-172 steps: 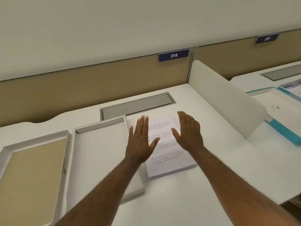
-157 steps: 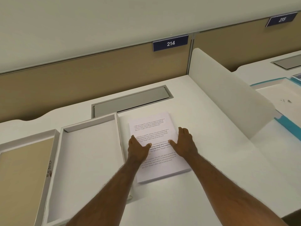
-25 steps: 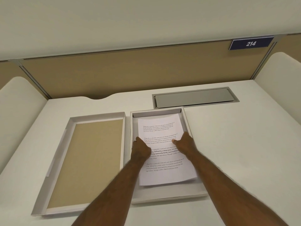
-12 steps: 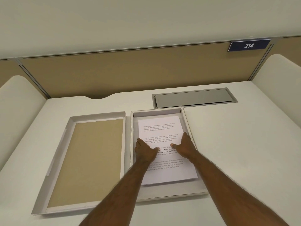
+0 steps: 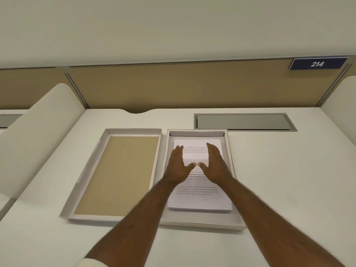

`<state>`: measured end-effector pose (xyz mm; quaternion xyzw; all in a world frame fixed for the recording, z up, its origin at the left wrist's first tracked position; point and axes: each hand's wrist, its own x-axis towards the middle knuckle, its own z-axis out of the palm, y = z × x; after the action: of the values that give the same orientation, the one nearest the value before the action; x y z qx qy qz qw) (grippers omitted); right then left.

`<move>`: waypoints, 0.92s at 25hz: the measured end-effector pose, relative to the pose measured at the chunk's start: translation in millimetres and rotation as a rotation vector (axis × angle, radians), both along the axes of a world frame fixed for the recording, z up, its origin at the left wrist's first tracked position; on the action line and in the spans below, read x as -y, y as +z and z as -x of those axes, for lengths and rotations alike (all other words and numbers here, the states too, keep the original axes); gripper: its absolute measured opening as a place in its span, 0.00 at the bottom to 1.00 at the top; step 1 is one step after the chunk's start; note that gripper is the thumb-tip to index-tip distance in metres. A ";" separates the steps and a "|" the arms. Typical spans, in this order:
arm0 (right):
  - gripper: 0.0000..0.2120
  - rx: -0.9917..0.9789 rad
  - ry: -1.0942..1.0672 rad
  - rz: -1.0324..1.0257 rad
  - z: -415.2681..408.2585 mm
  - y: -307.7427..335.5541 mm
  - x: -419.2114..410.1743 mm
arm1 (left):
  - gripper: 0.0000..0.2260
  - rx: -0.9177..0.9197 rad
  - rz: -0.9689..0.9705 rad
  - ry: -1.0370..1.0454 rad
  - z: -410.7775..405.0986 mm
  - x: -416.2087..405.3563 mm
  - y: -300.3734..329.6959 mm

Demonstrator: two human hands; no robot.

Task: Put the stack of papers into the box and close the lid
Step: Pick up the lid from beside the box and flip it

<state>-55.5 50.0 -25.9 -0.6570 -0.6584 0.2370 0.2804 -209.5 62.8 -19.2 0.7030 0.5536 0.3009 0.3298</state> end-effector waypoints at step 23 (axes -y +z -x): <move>0.36 -0.015 0.161 0.058 179.9 1.3 0.6 | 0.31 -0.272 -0.117 0.322 241.9 28.0 -11.0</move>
<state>-235.4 49.5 -24.6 -0.6081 -0.6997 0.2829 0.2462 -451.4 34.8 -30.2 0.6575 0.6796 0.2840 0.1584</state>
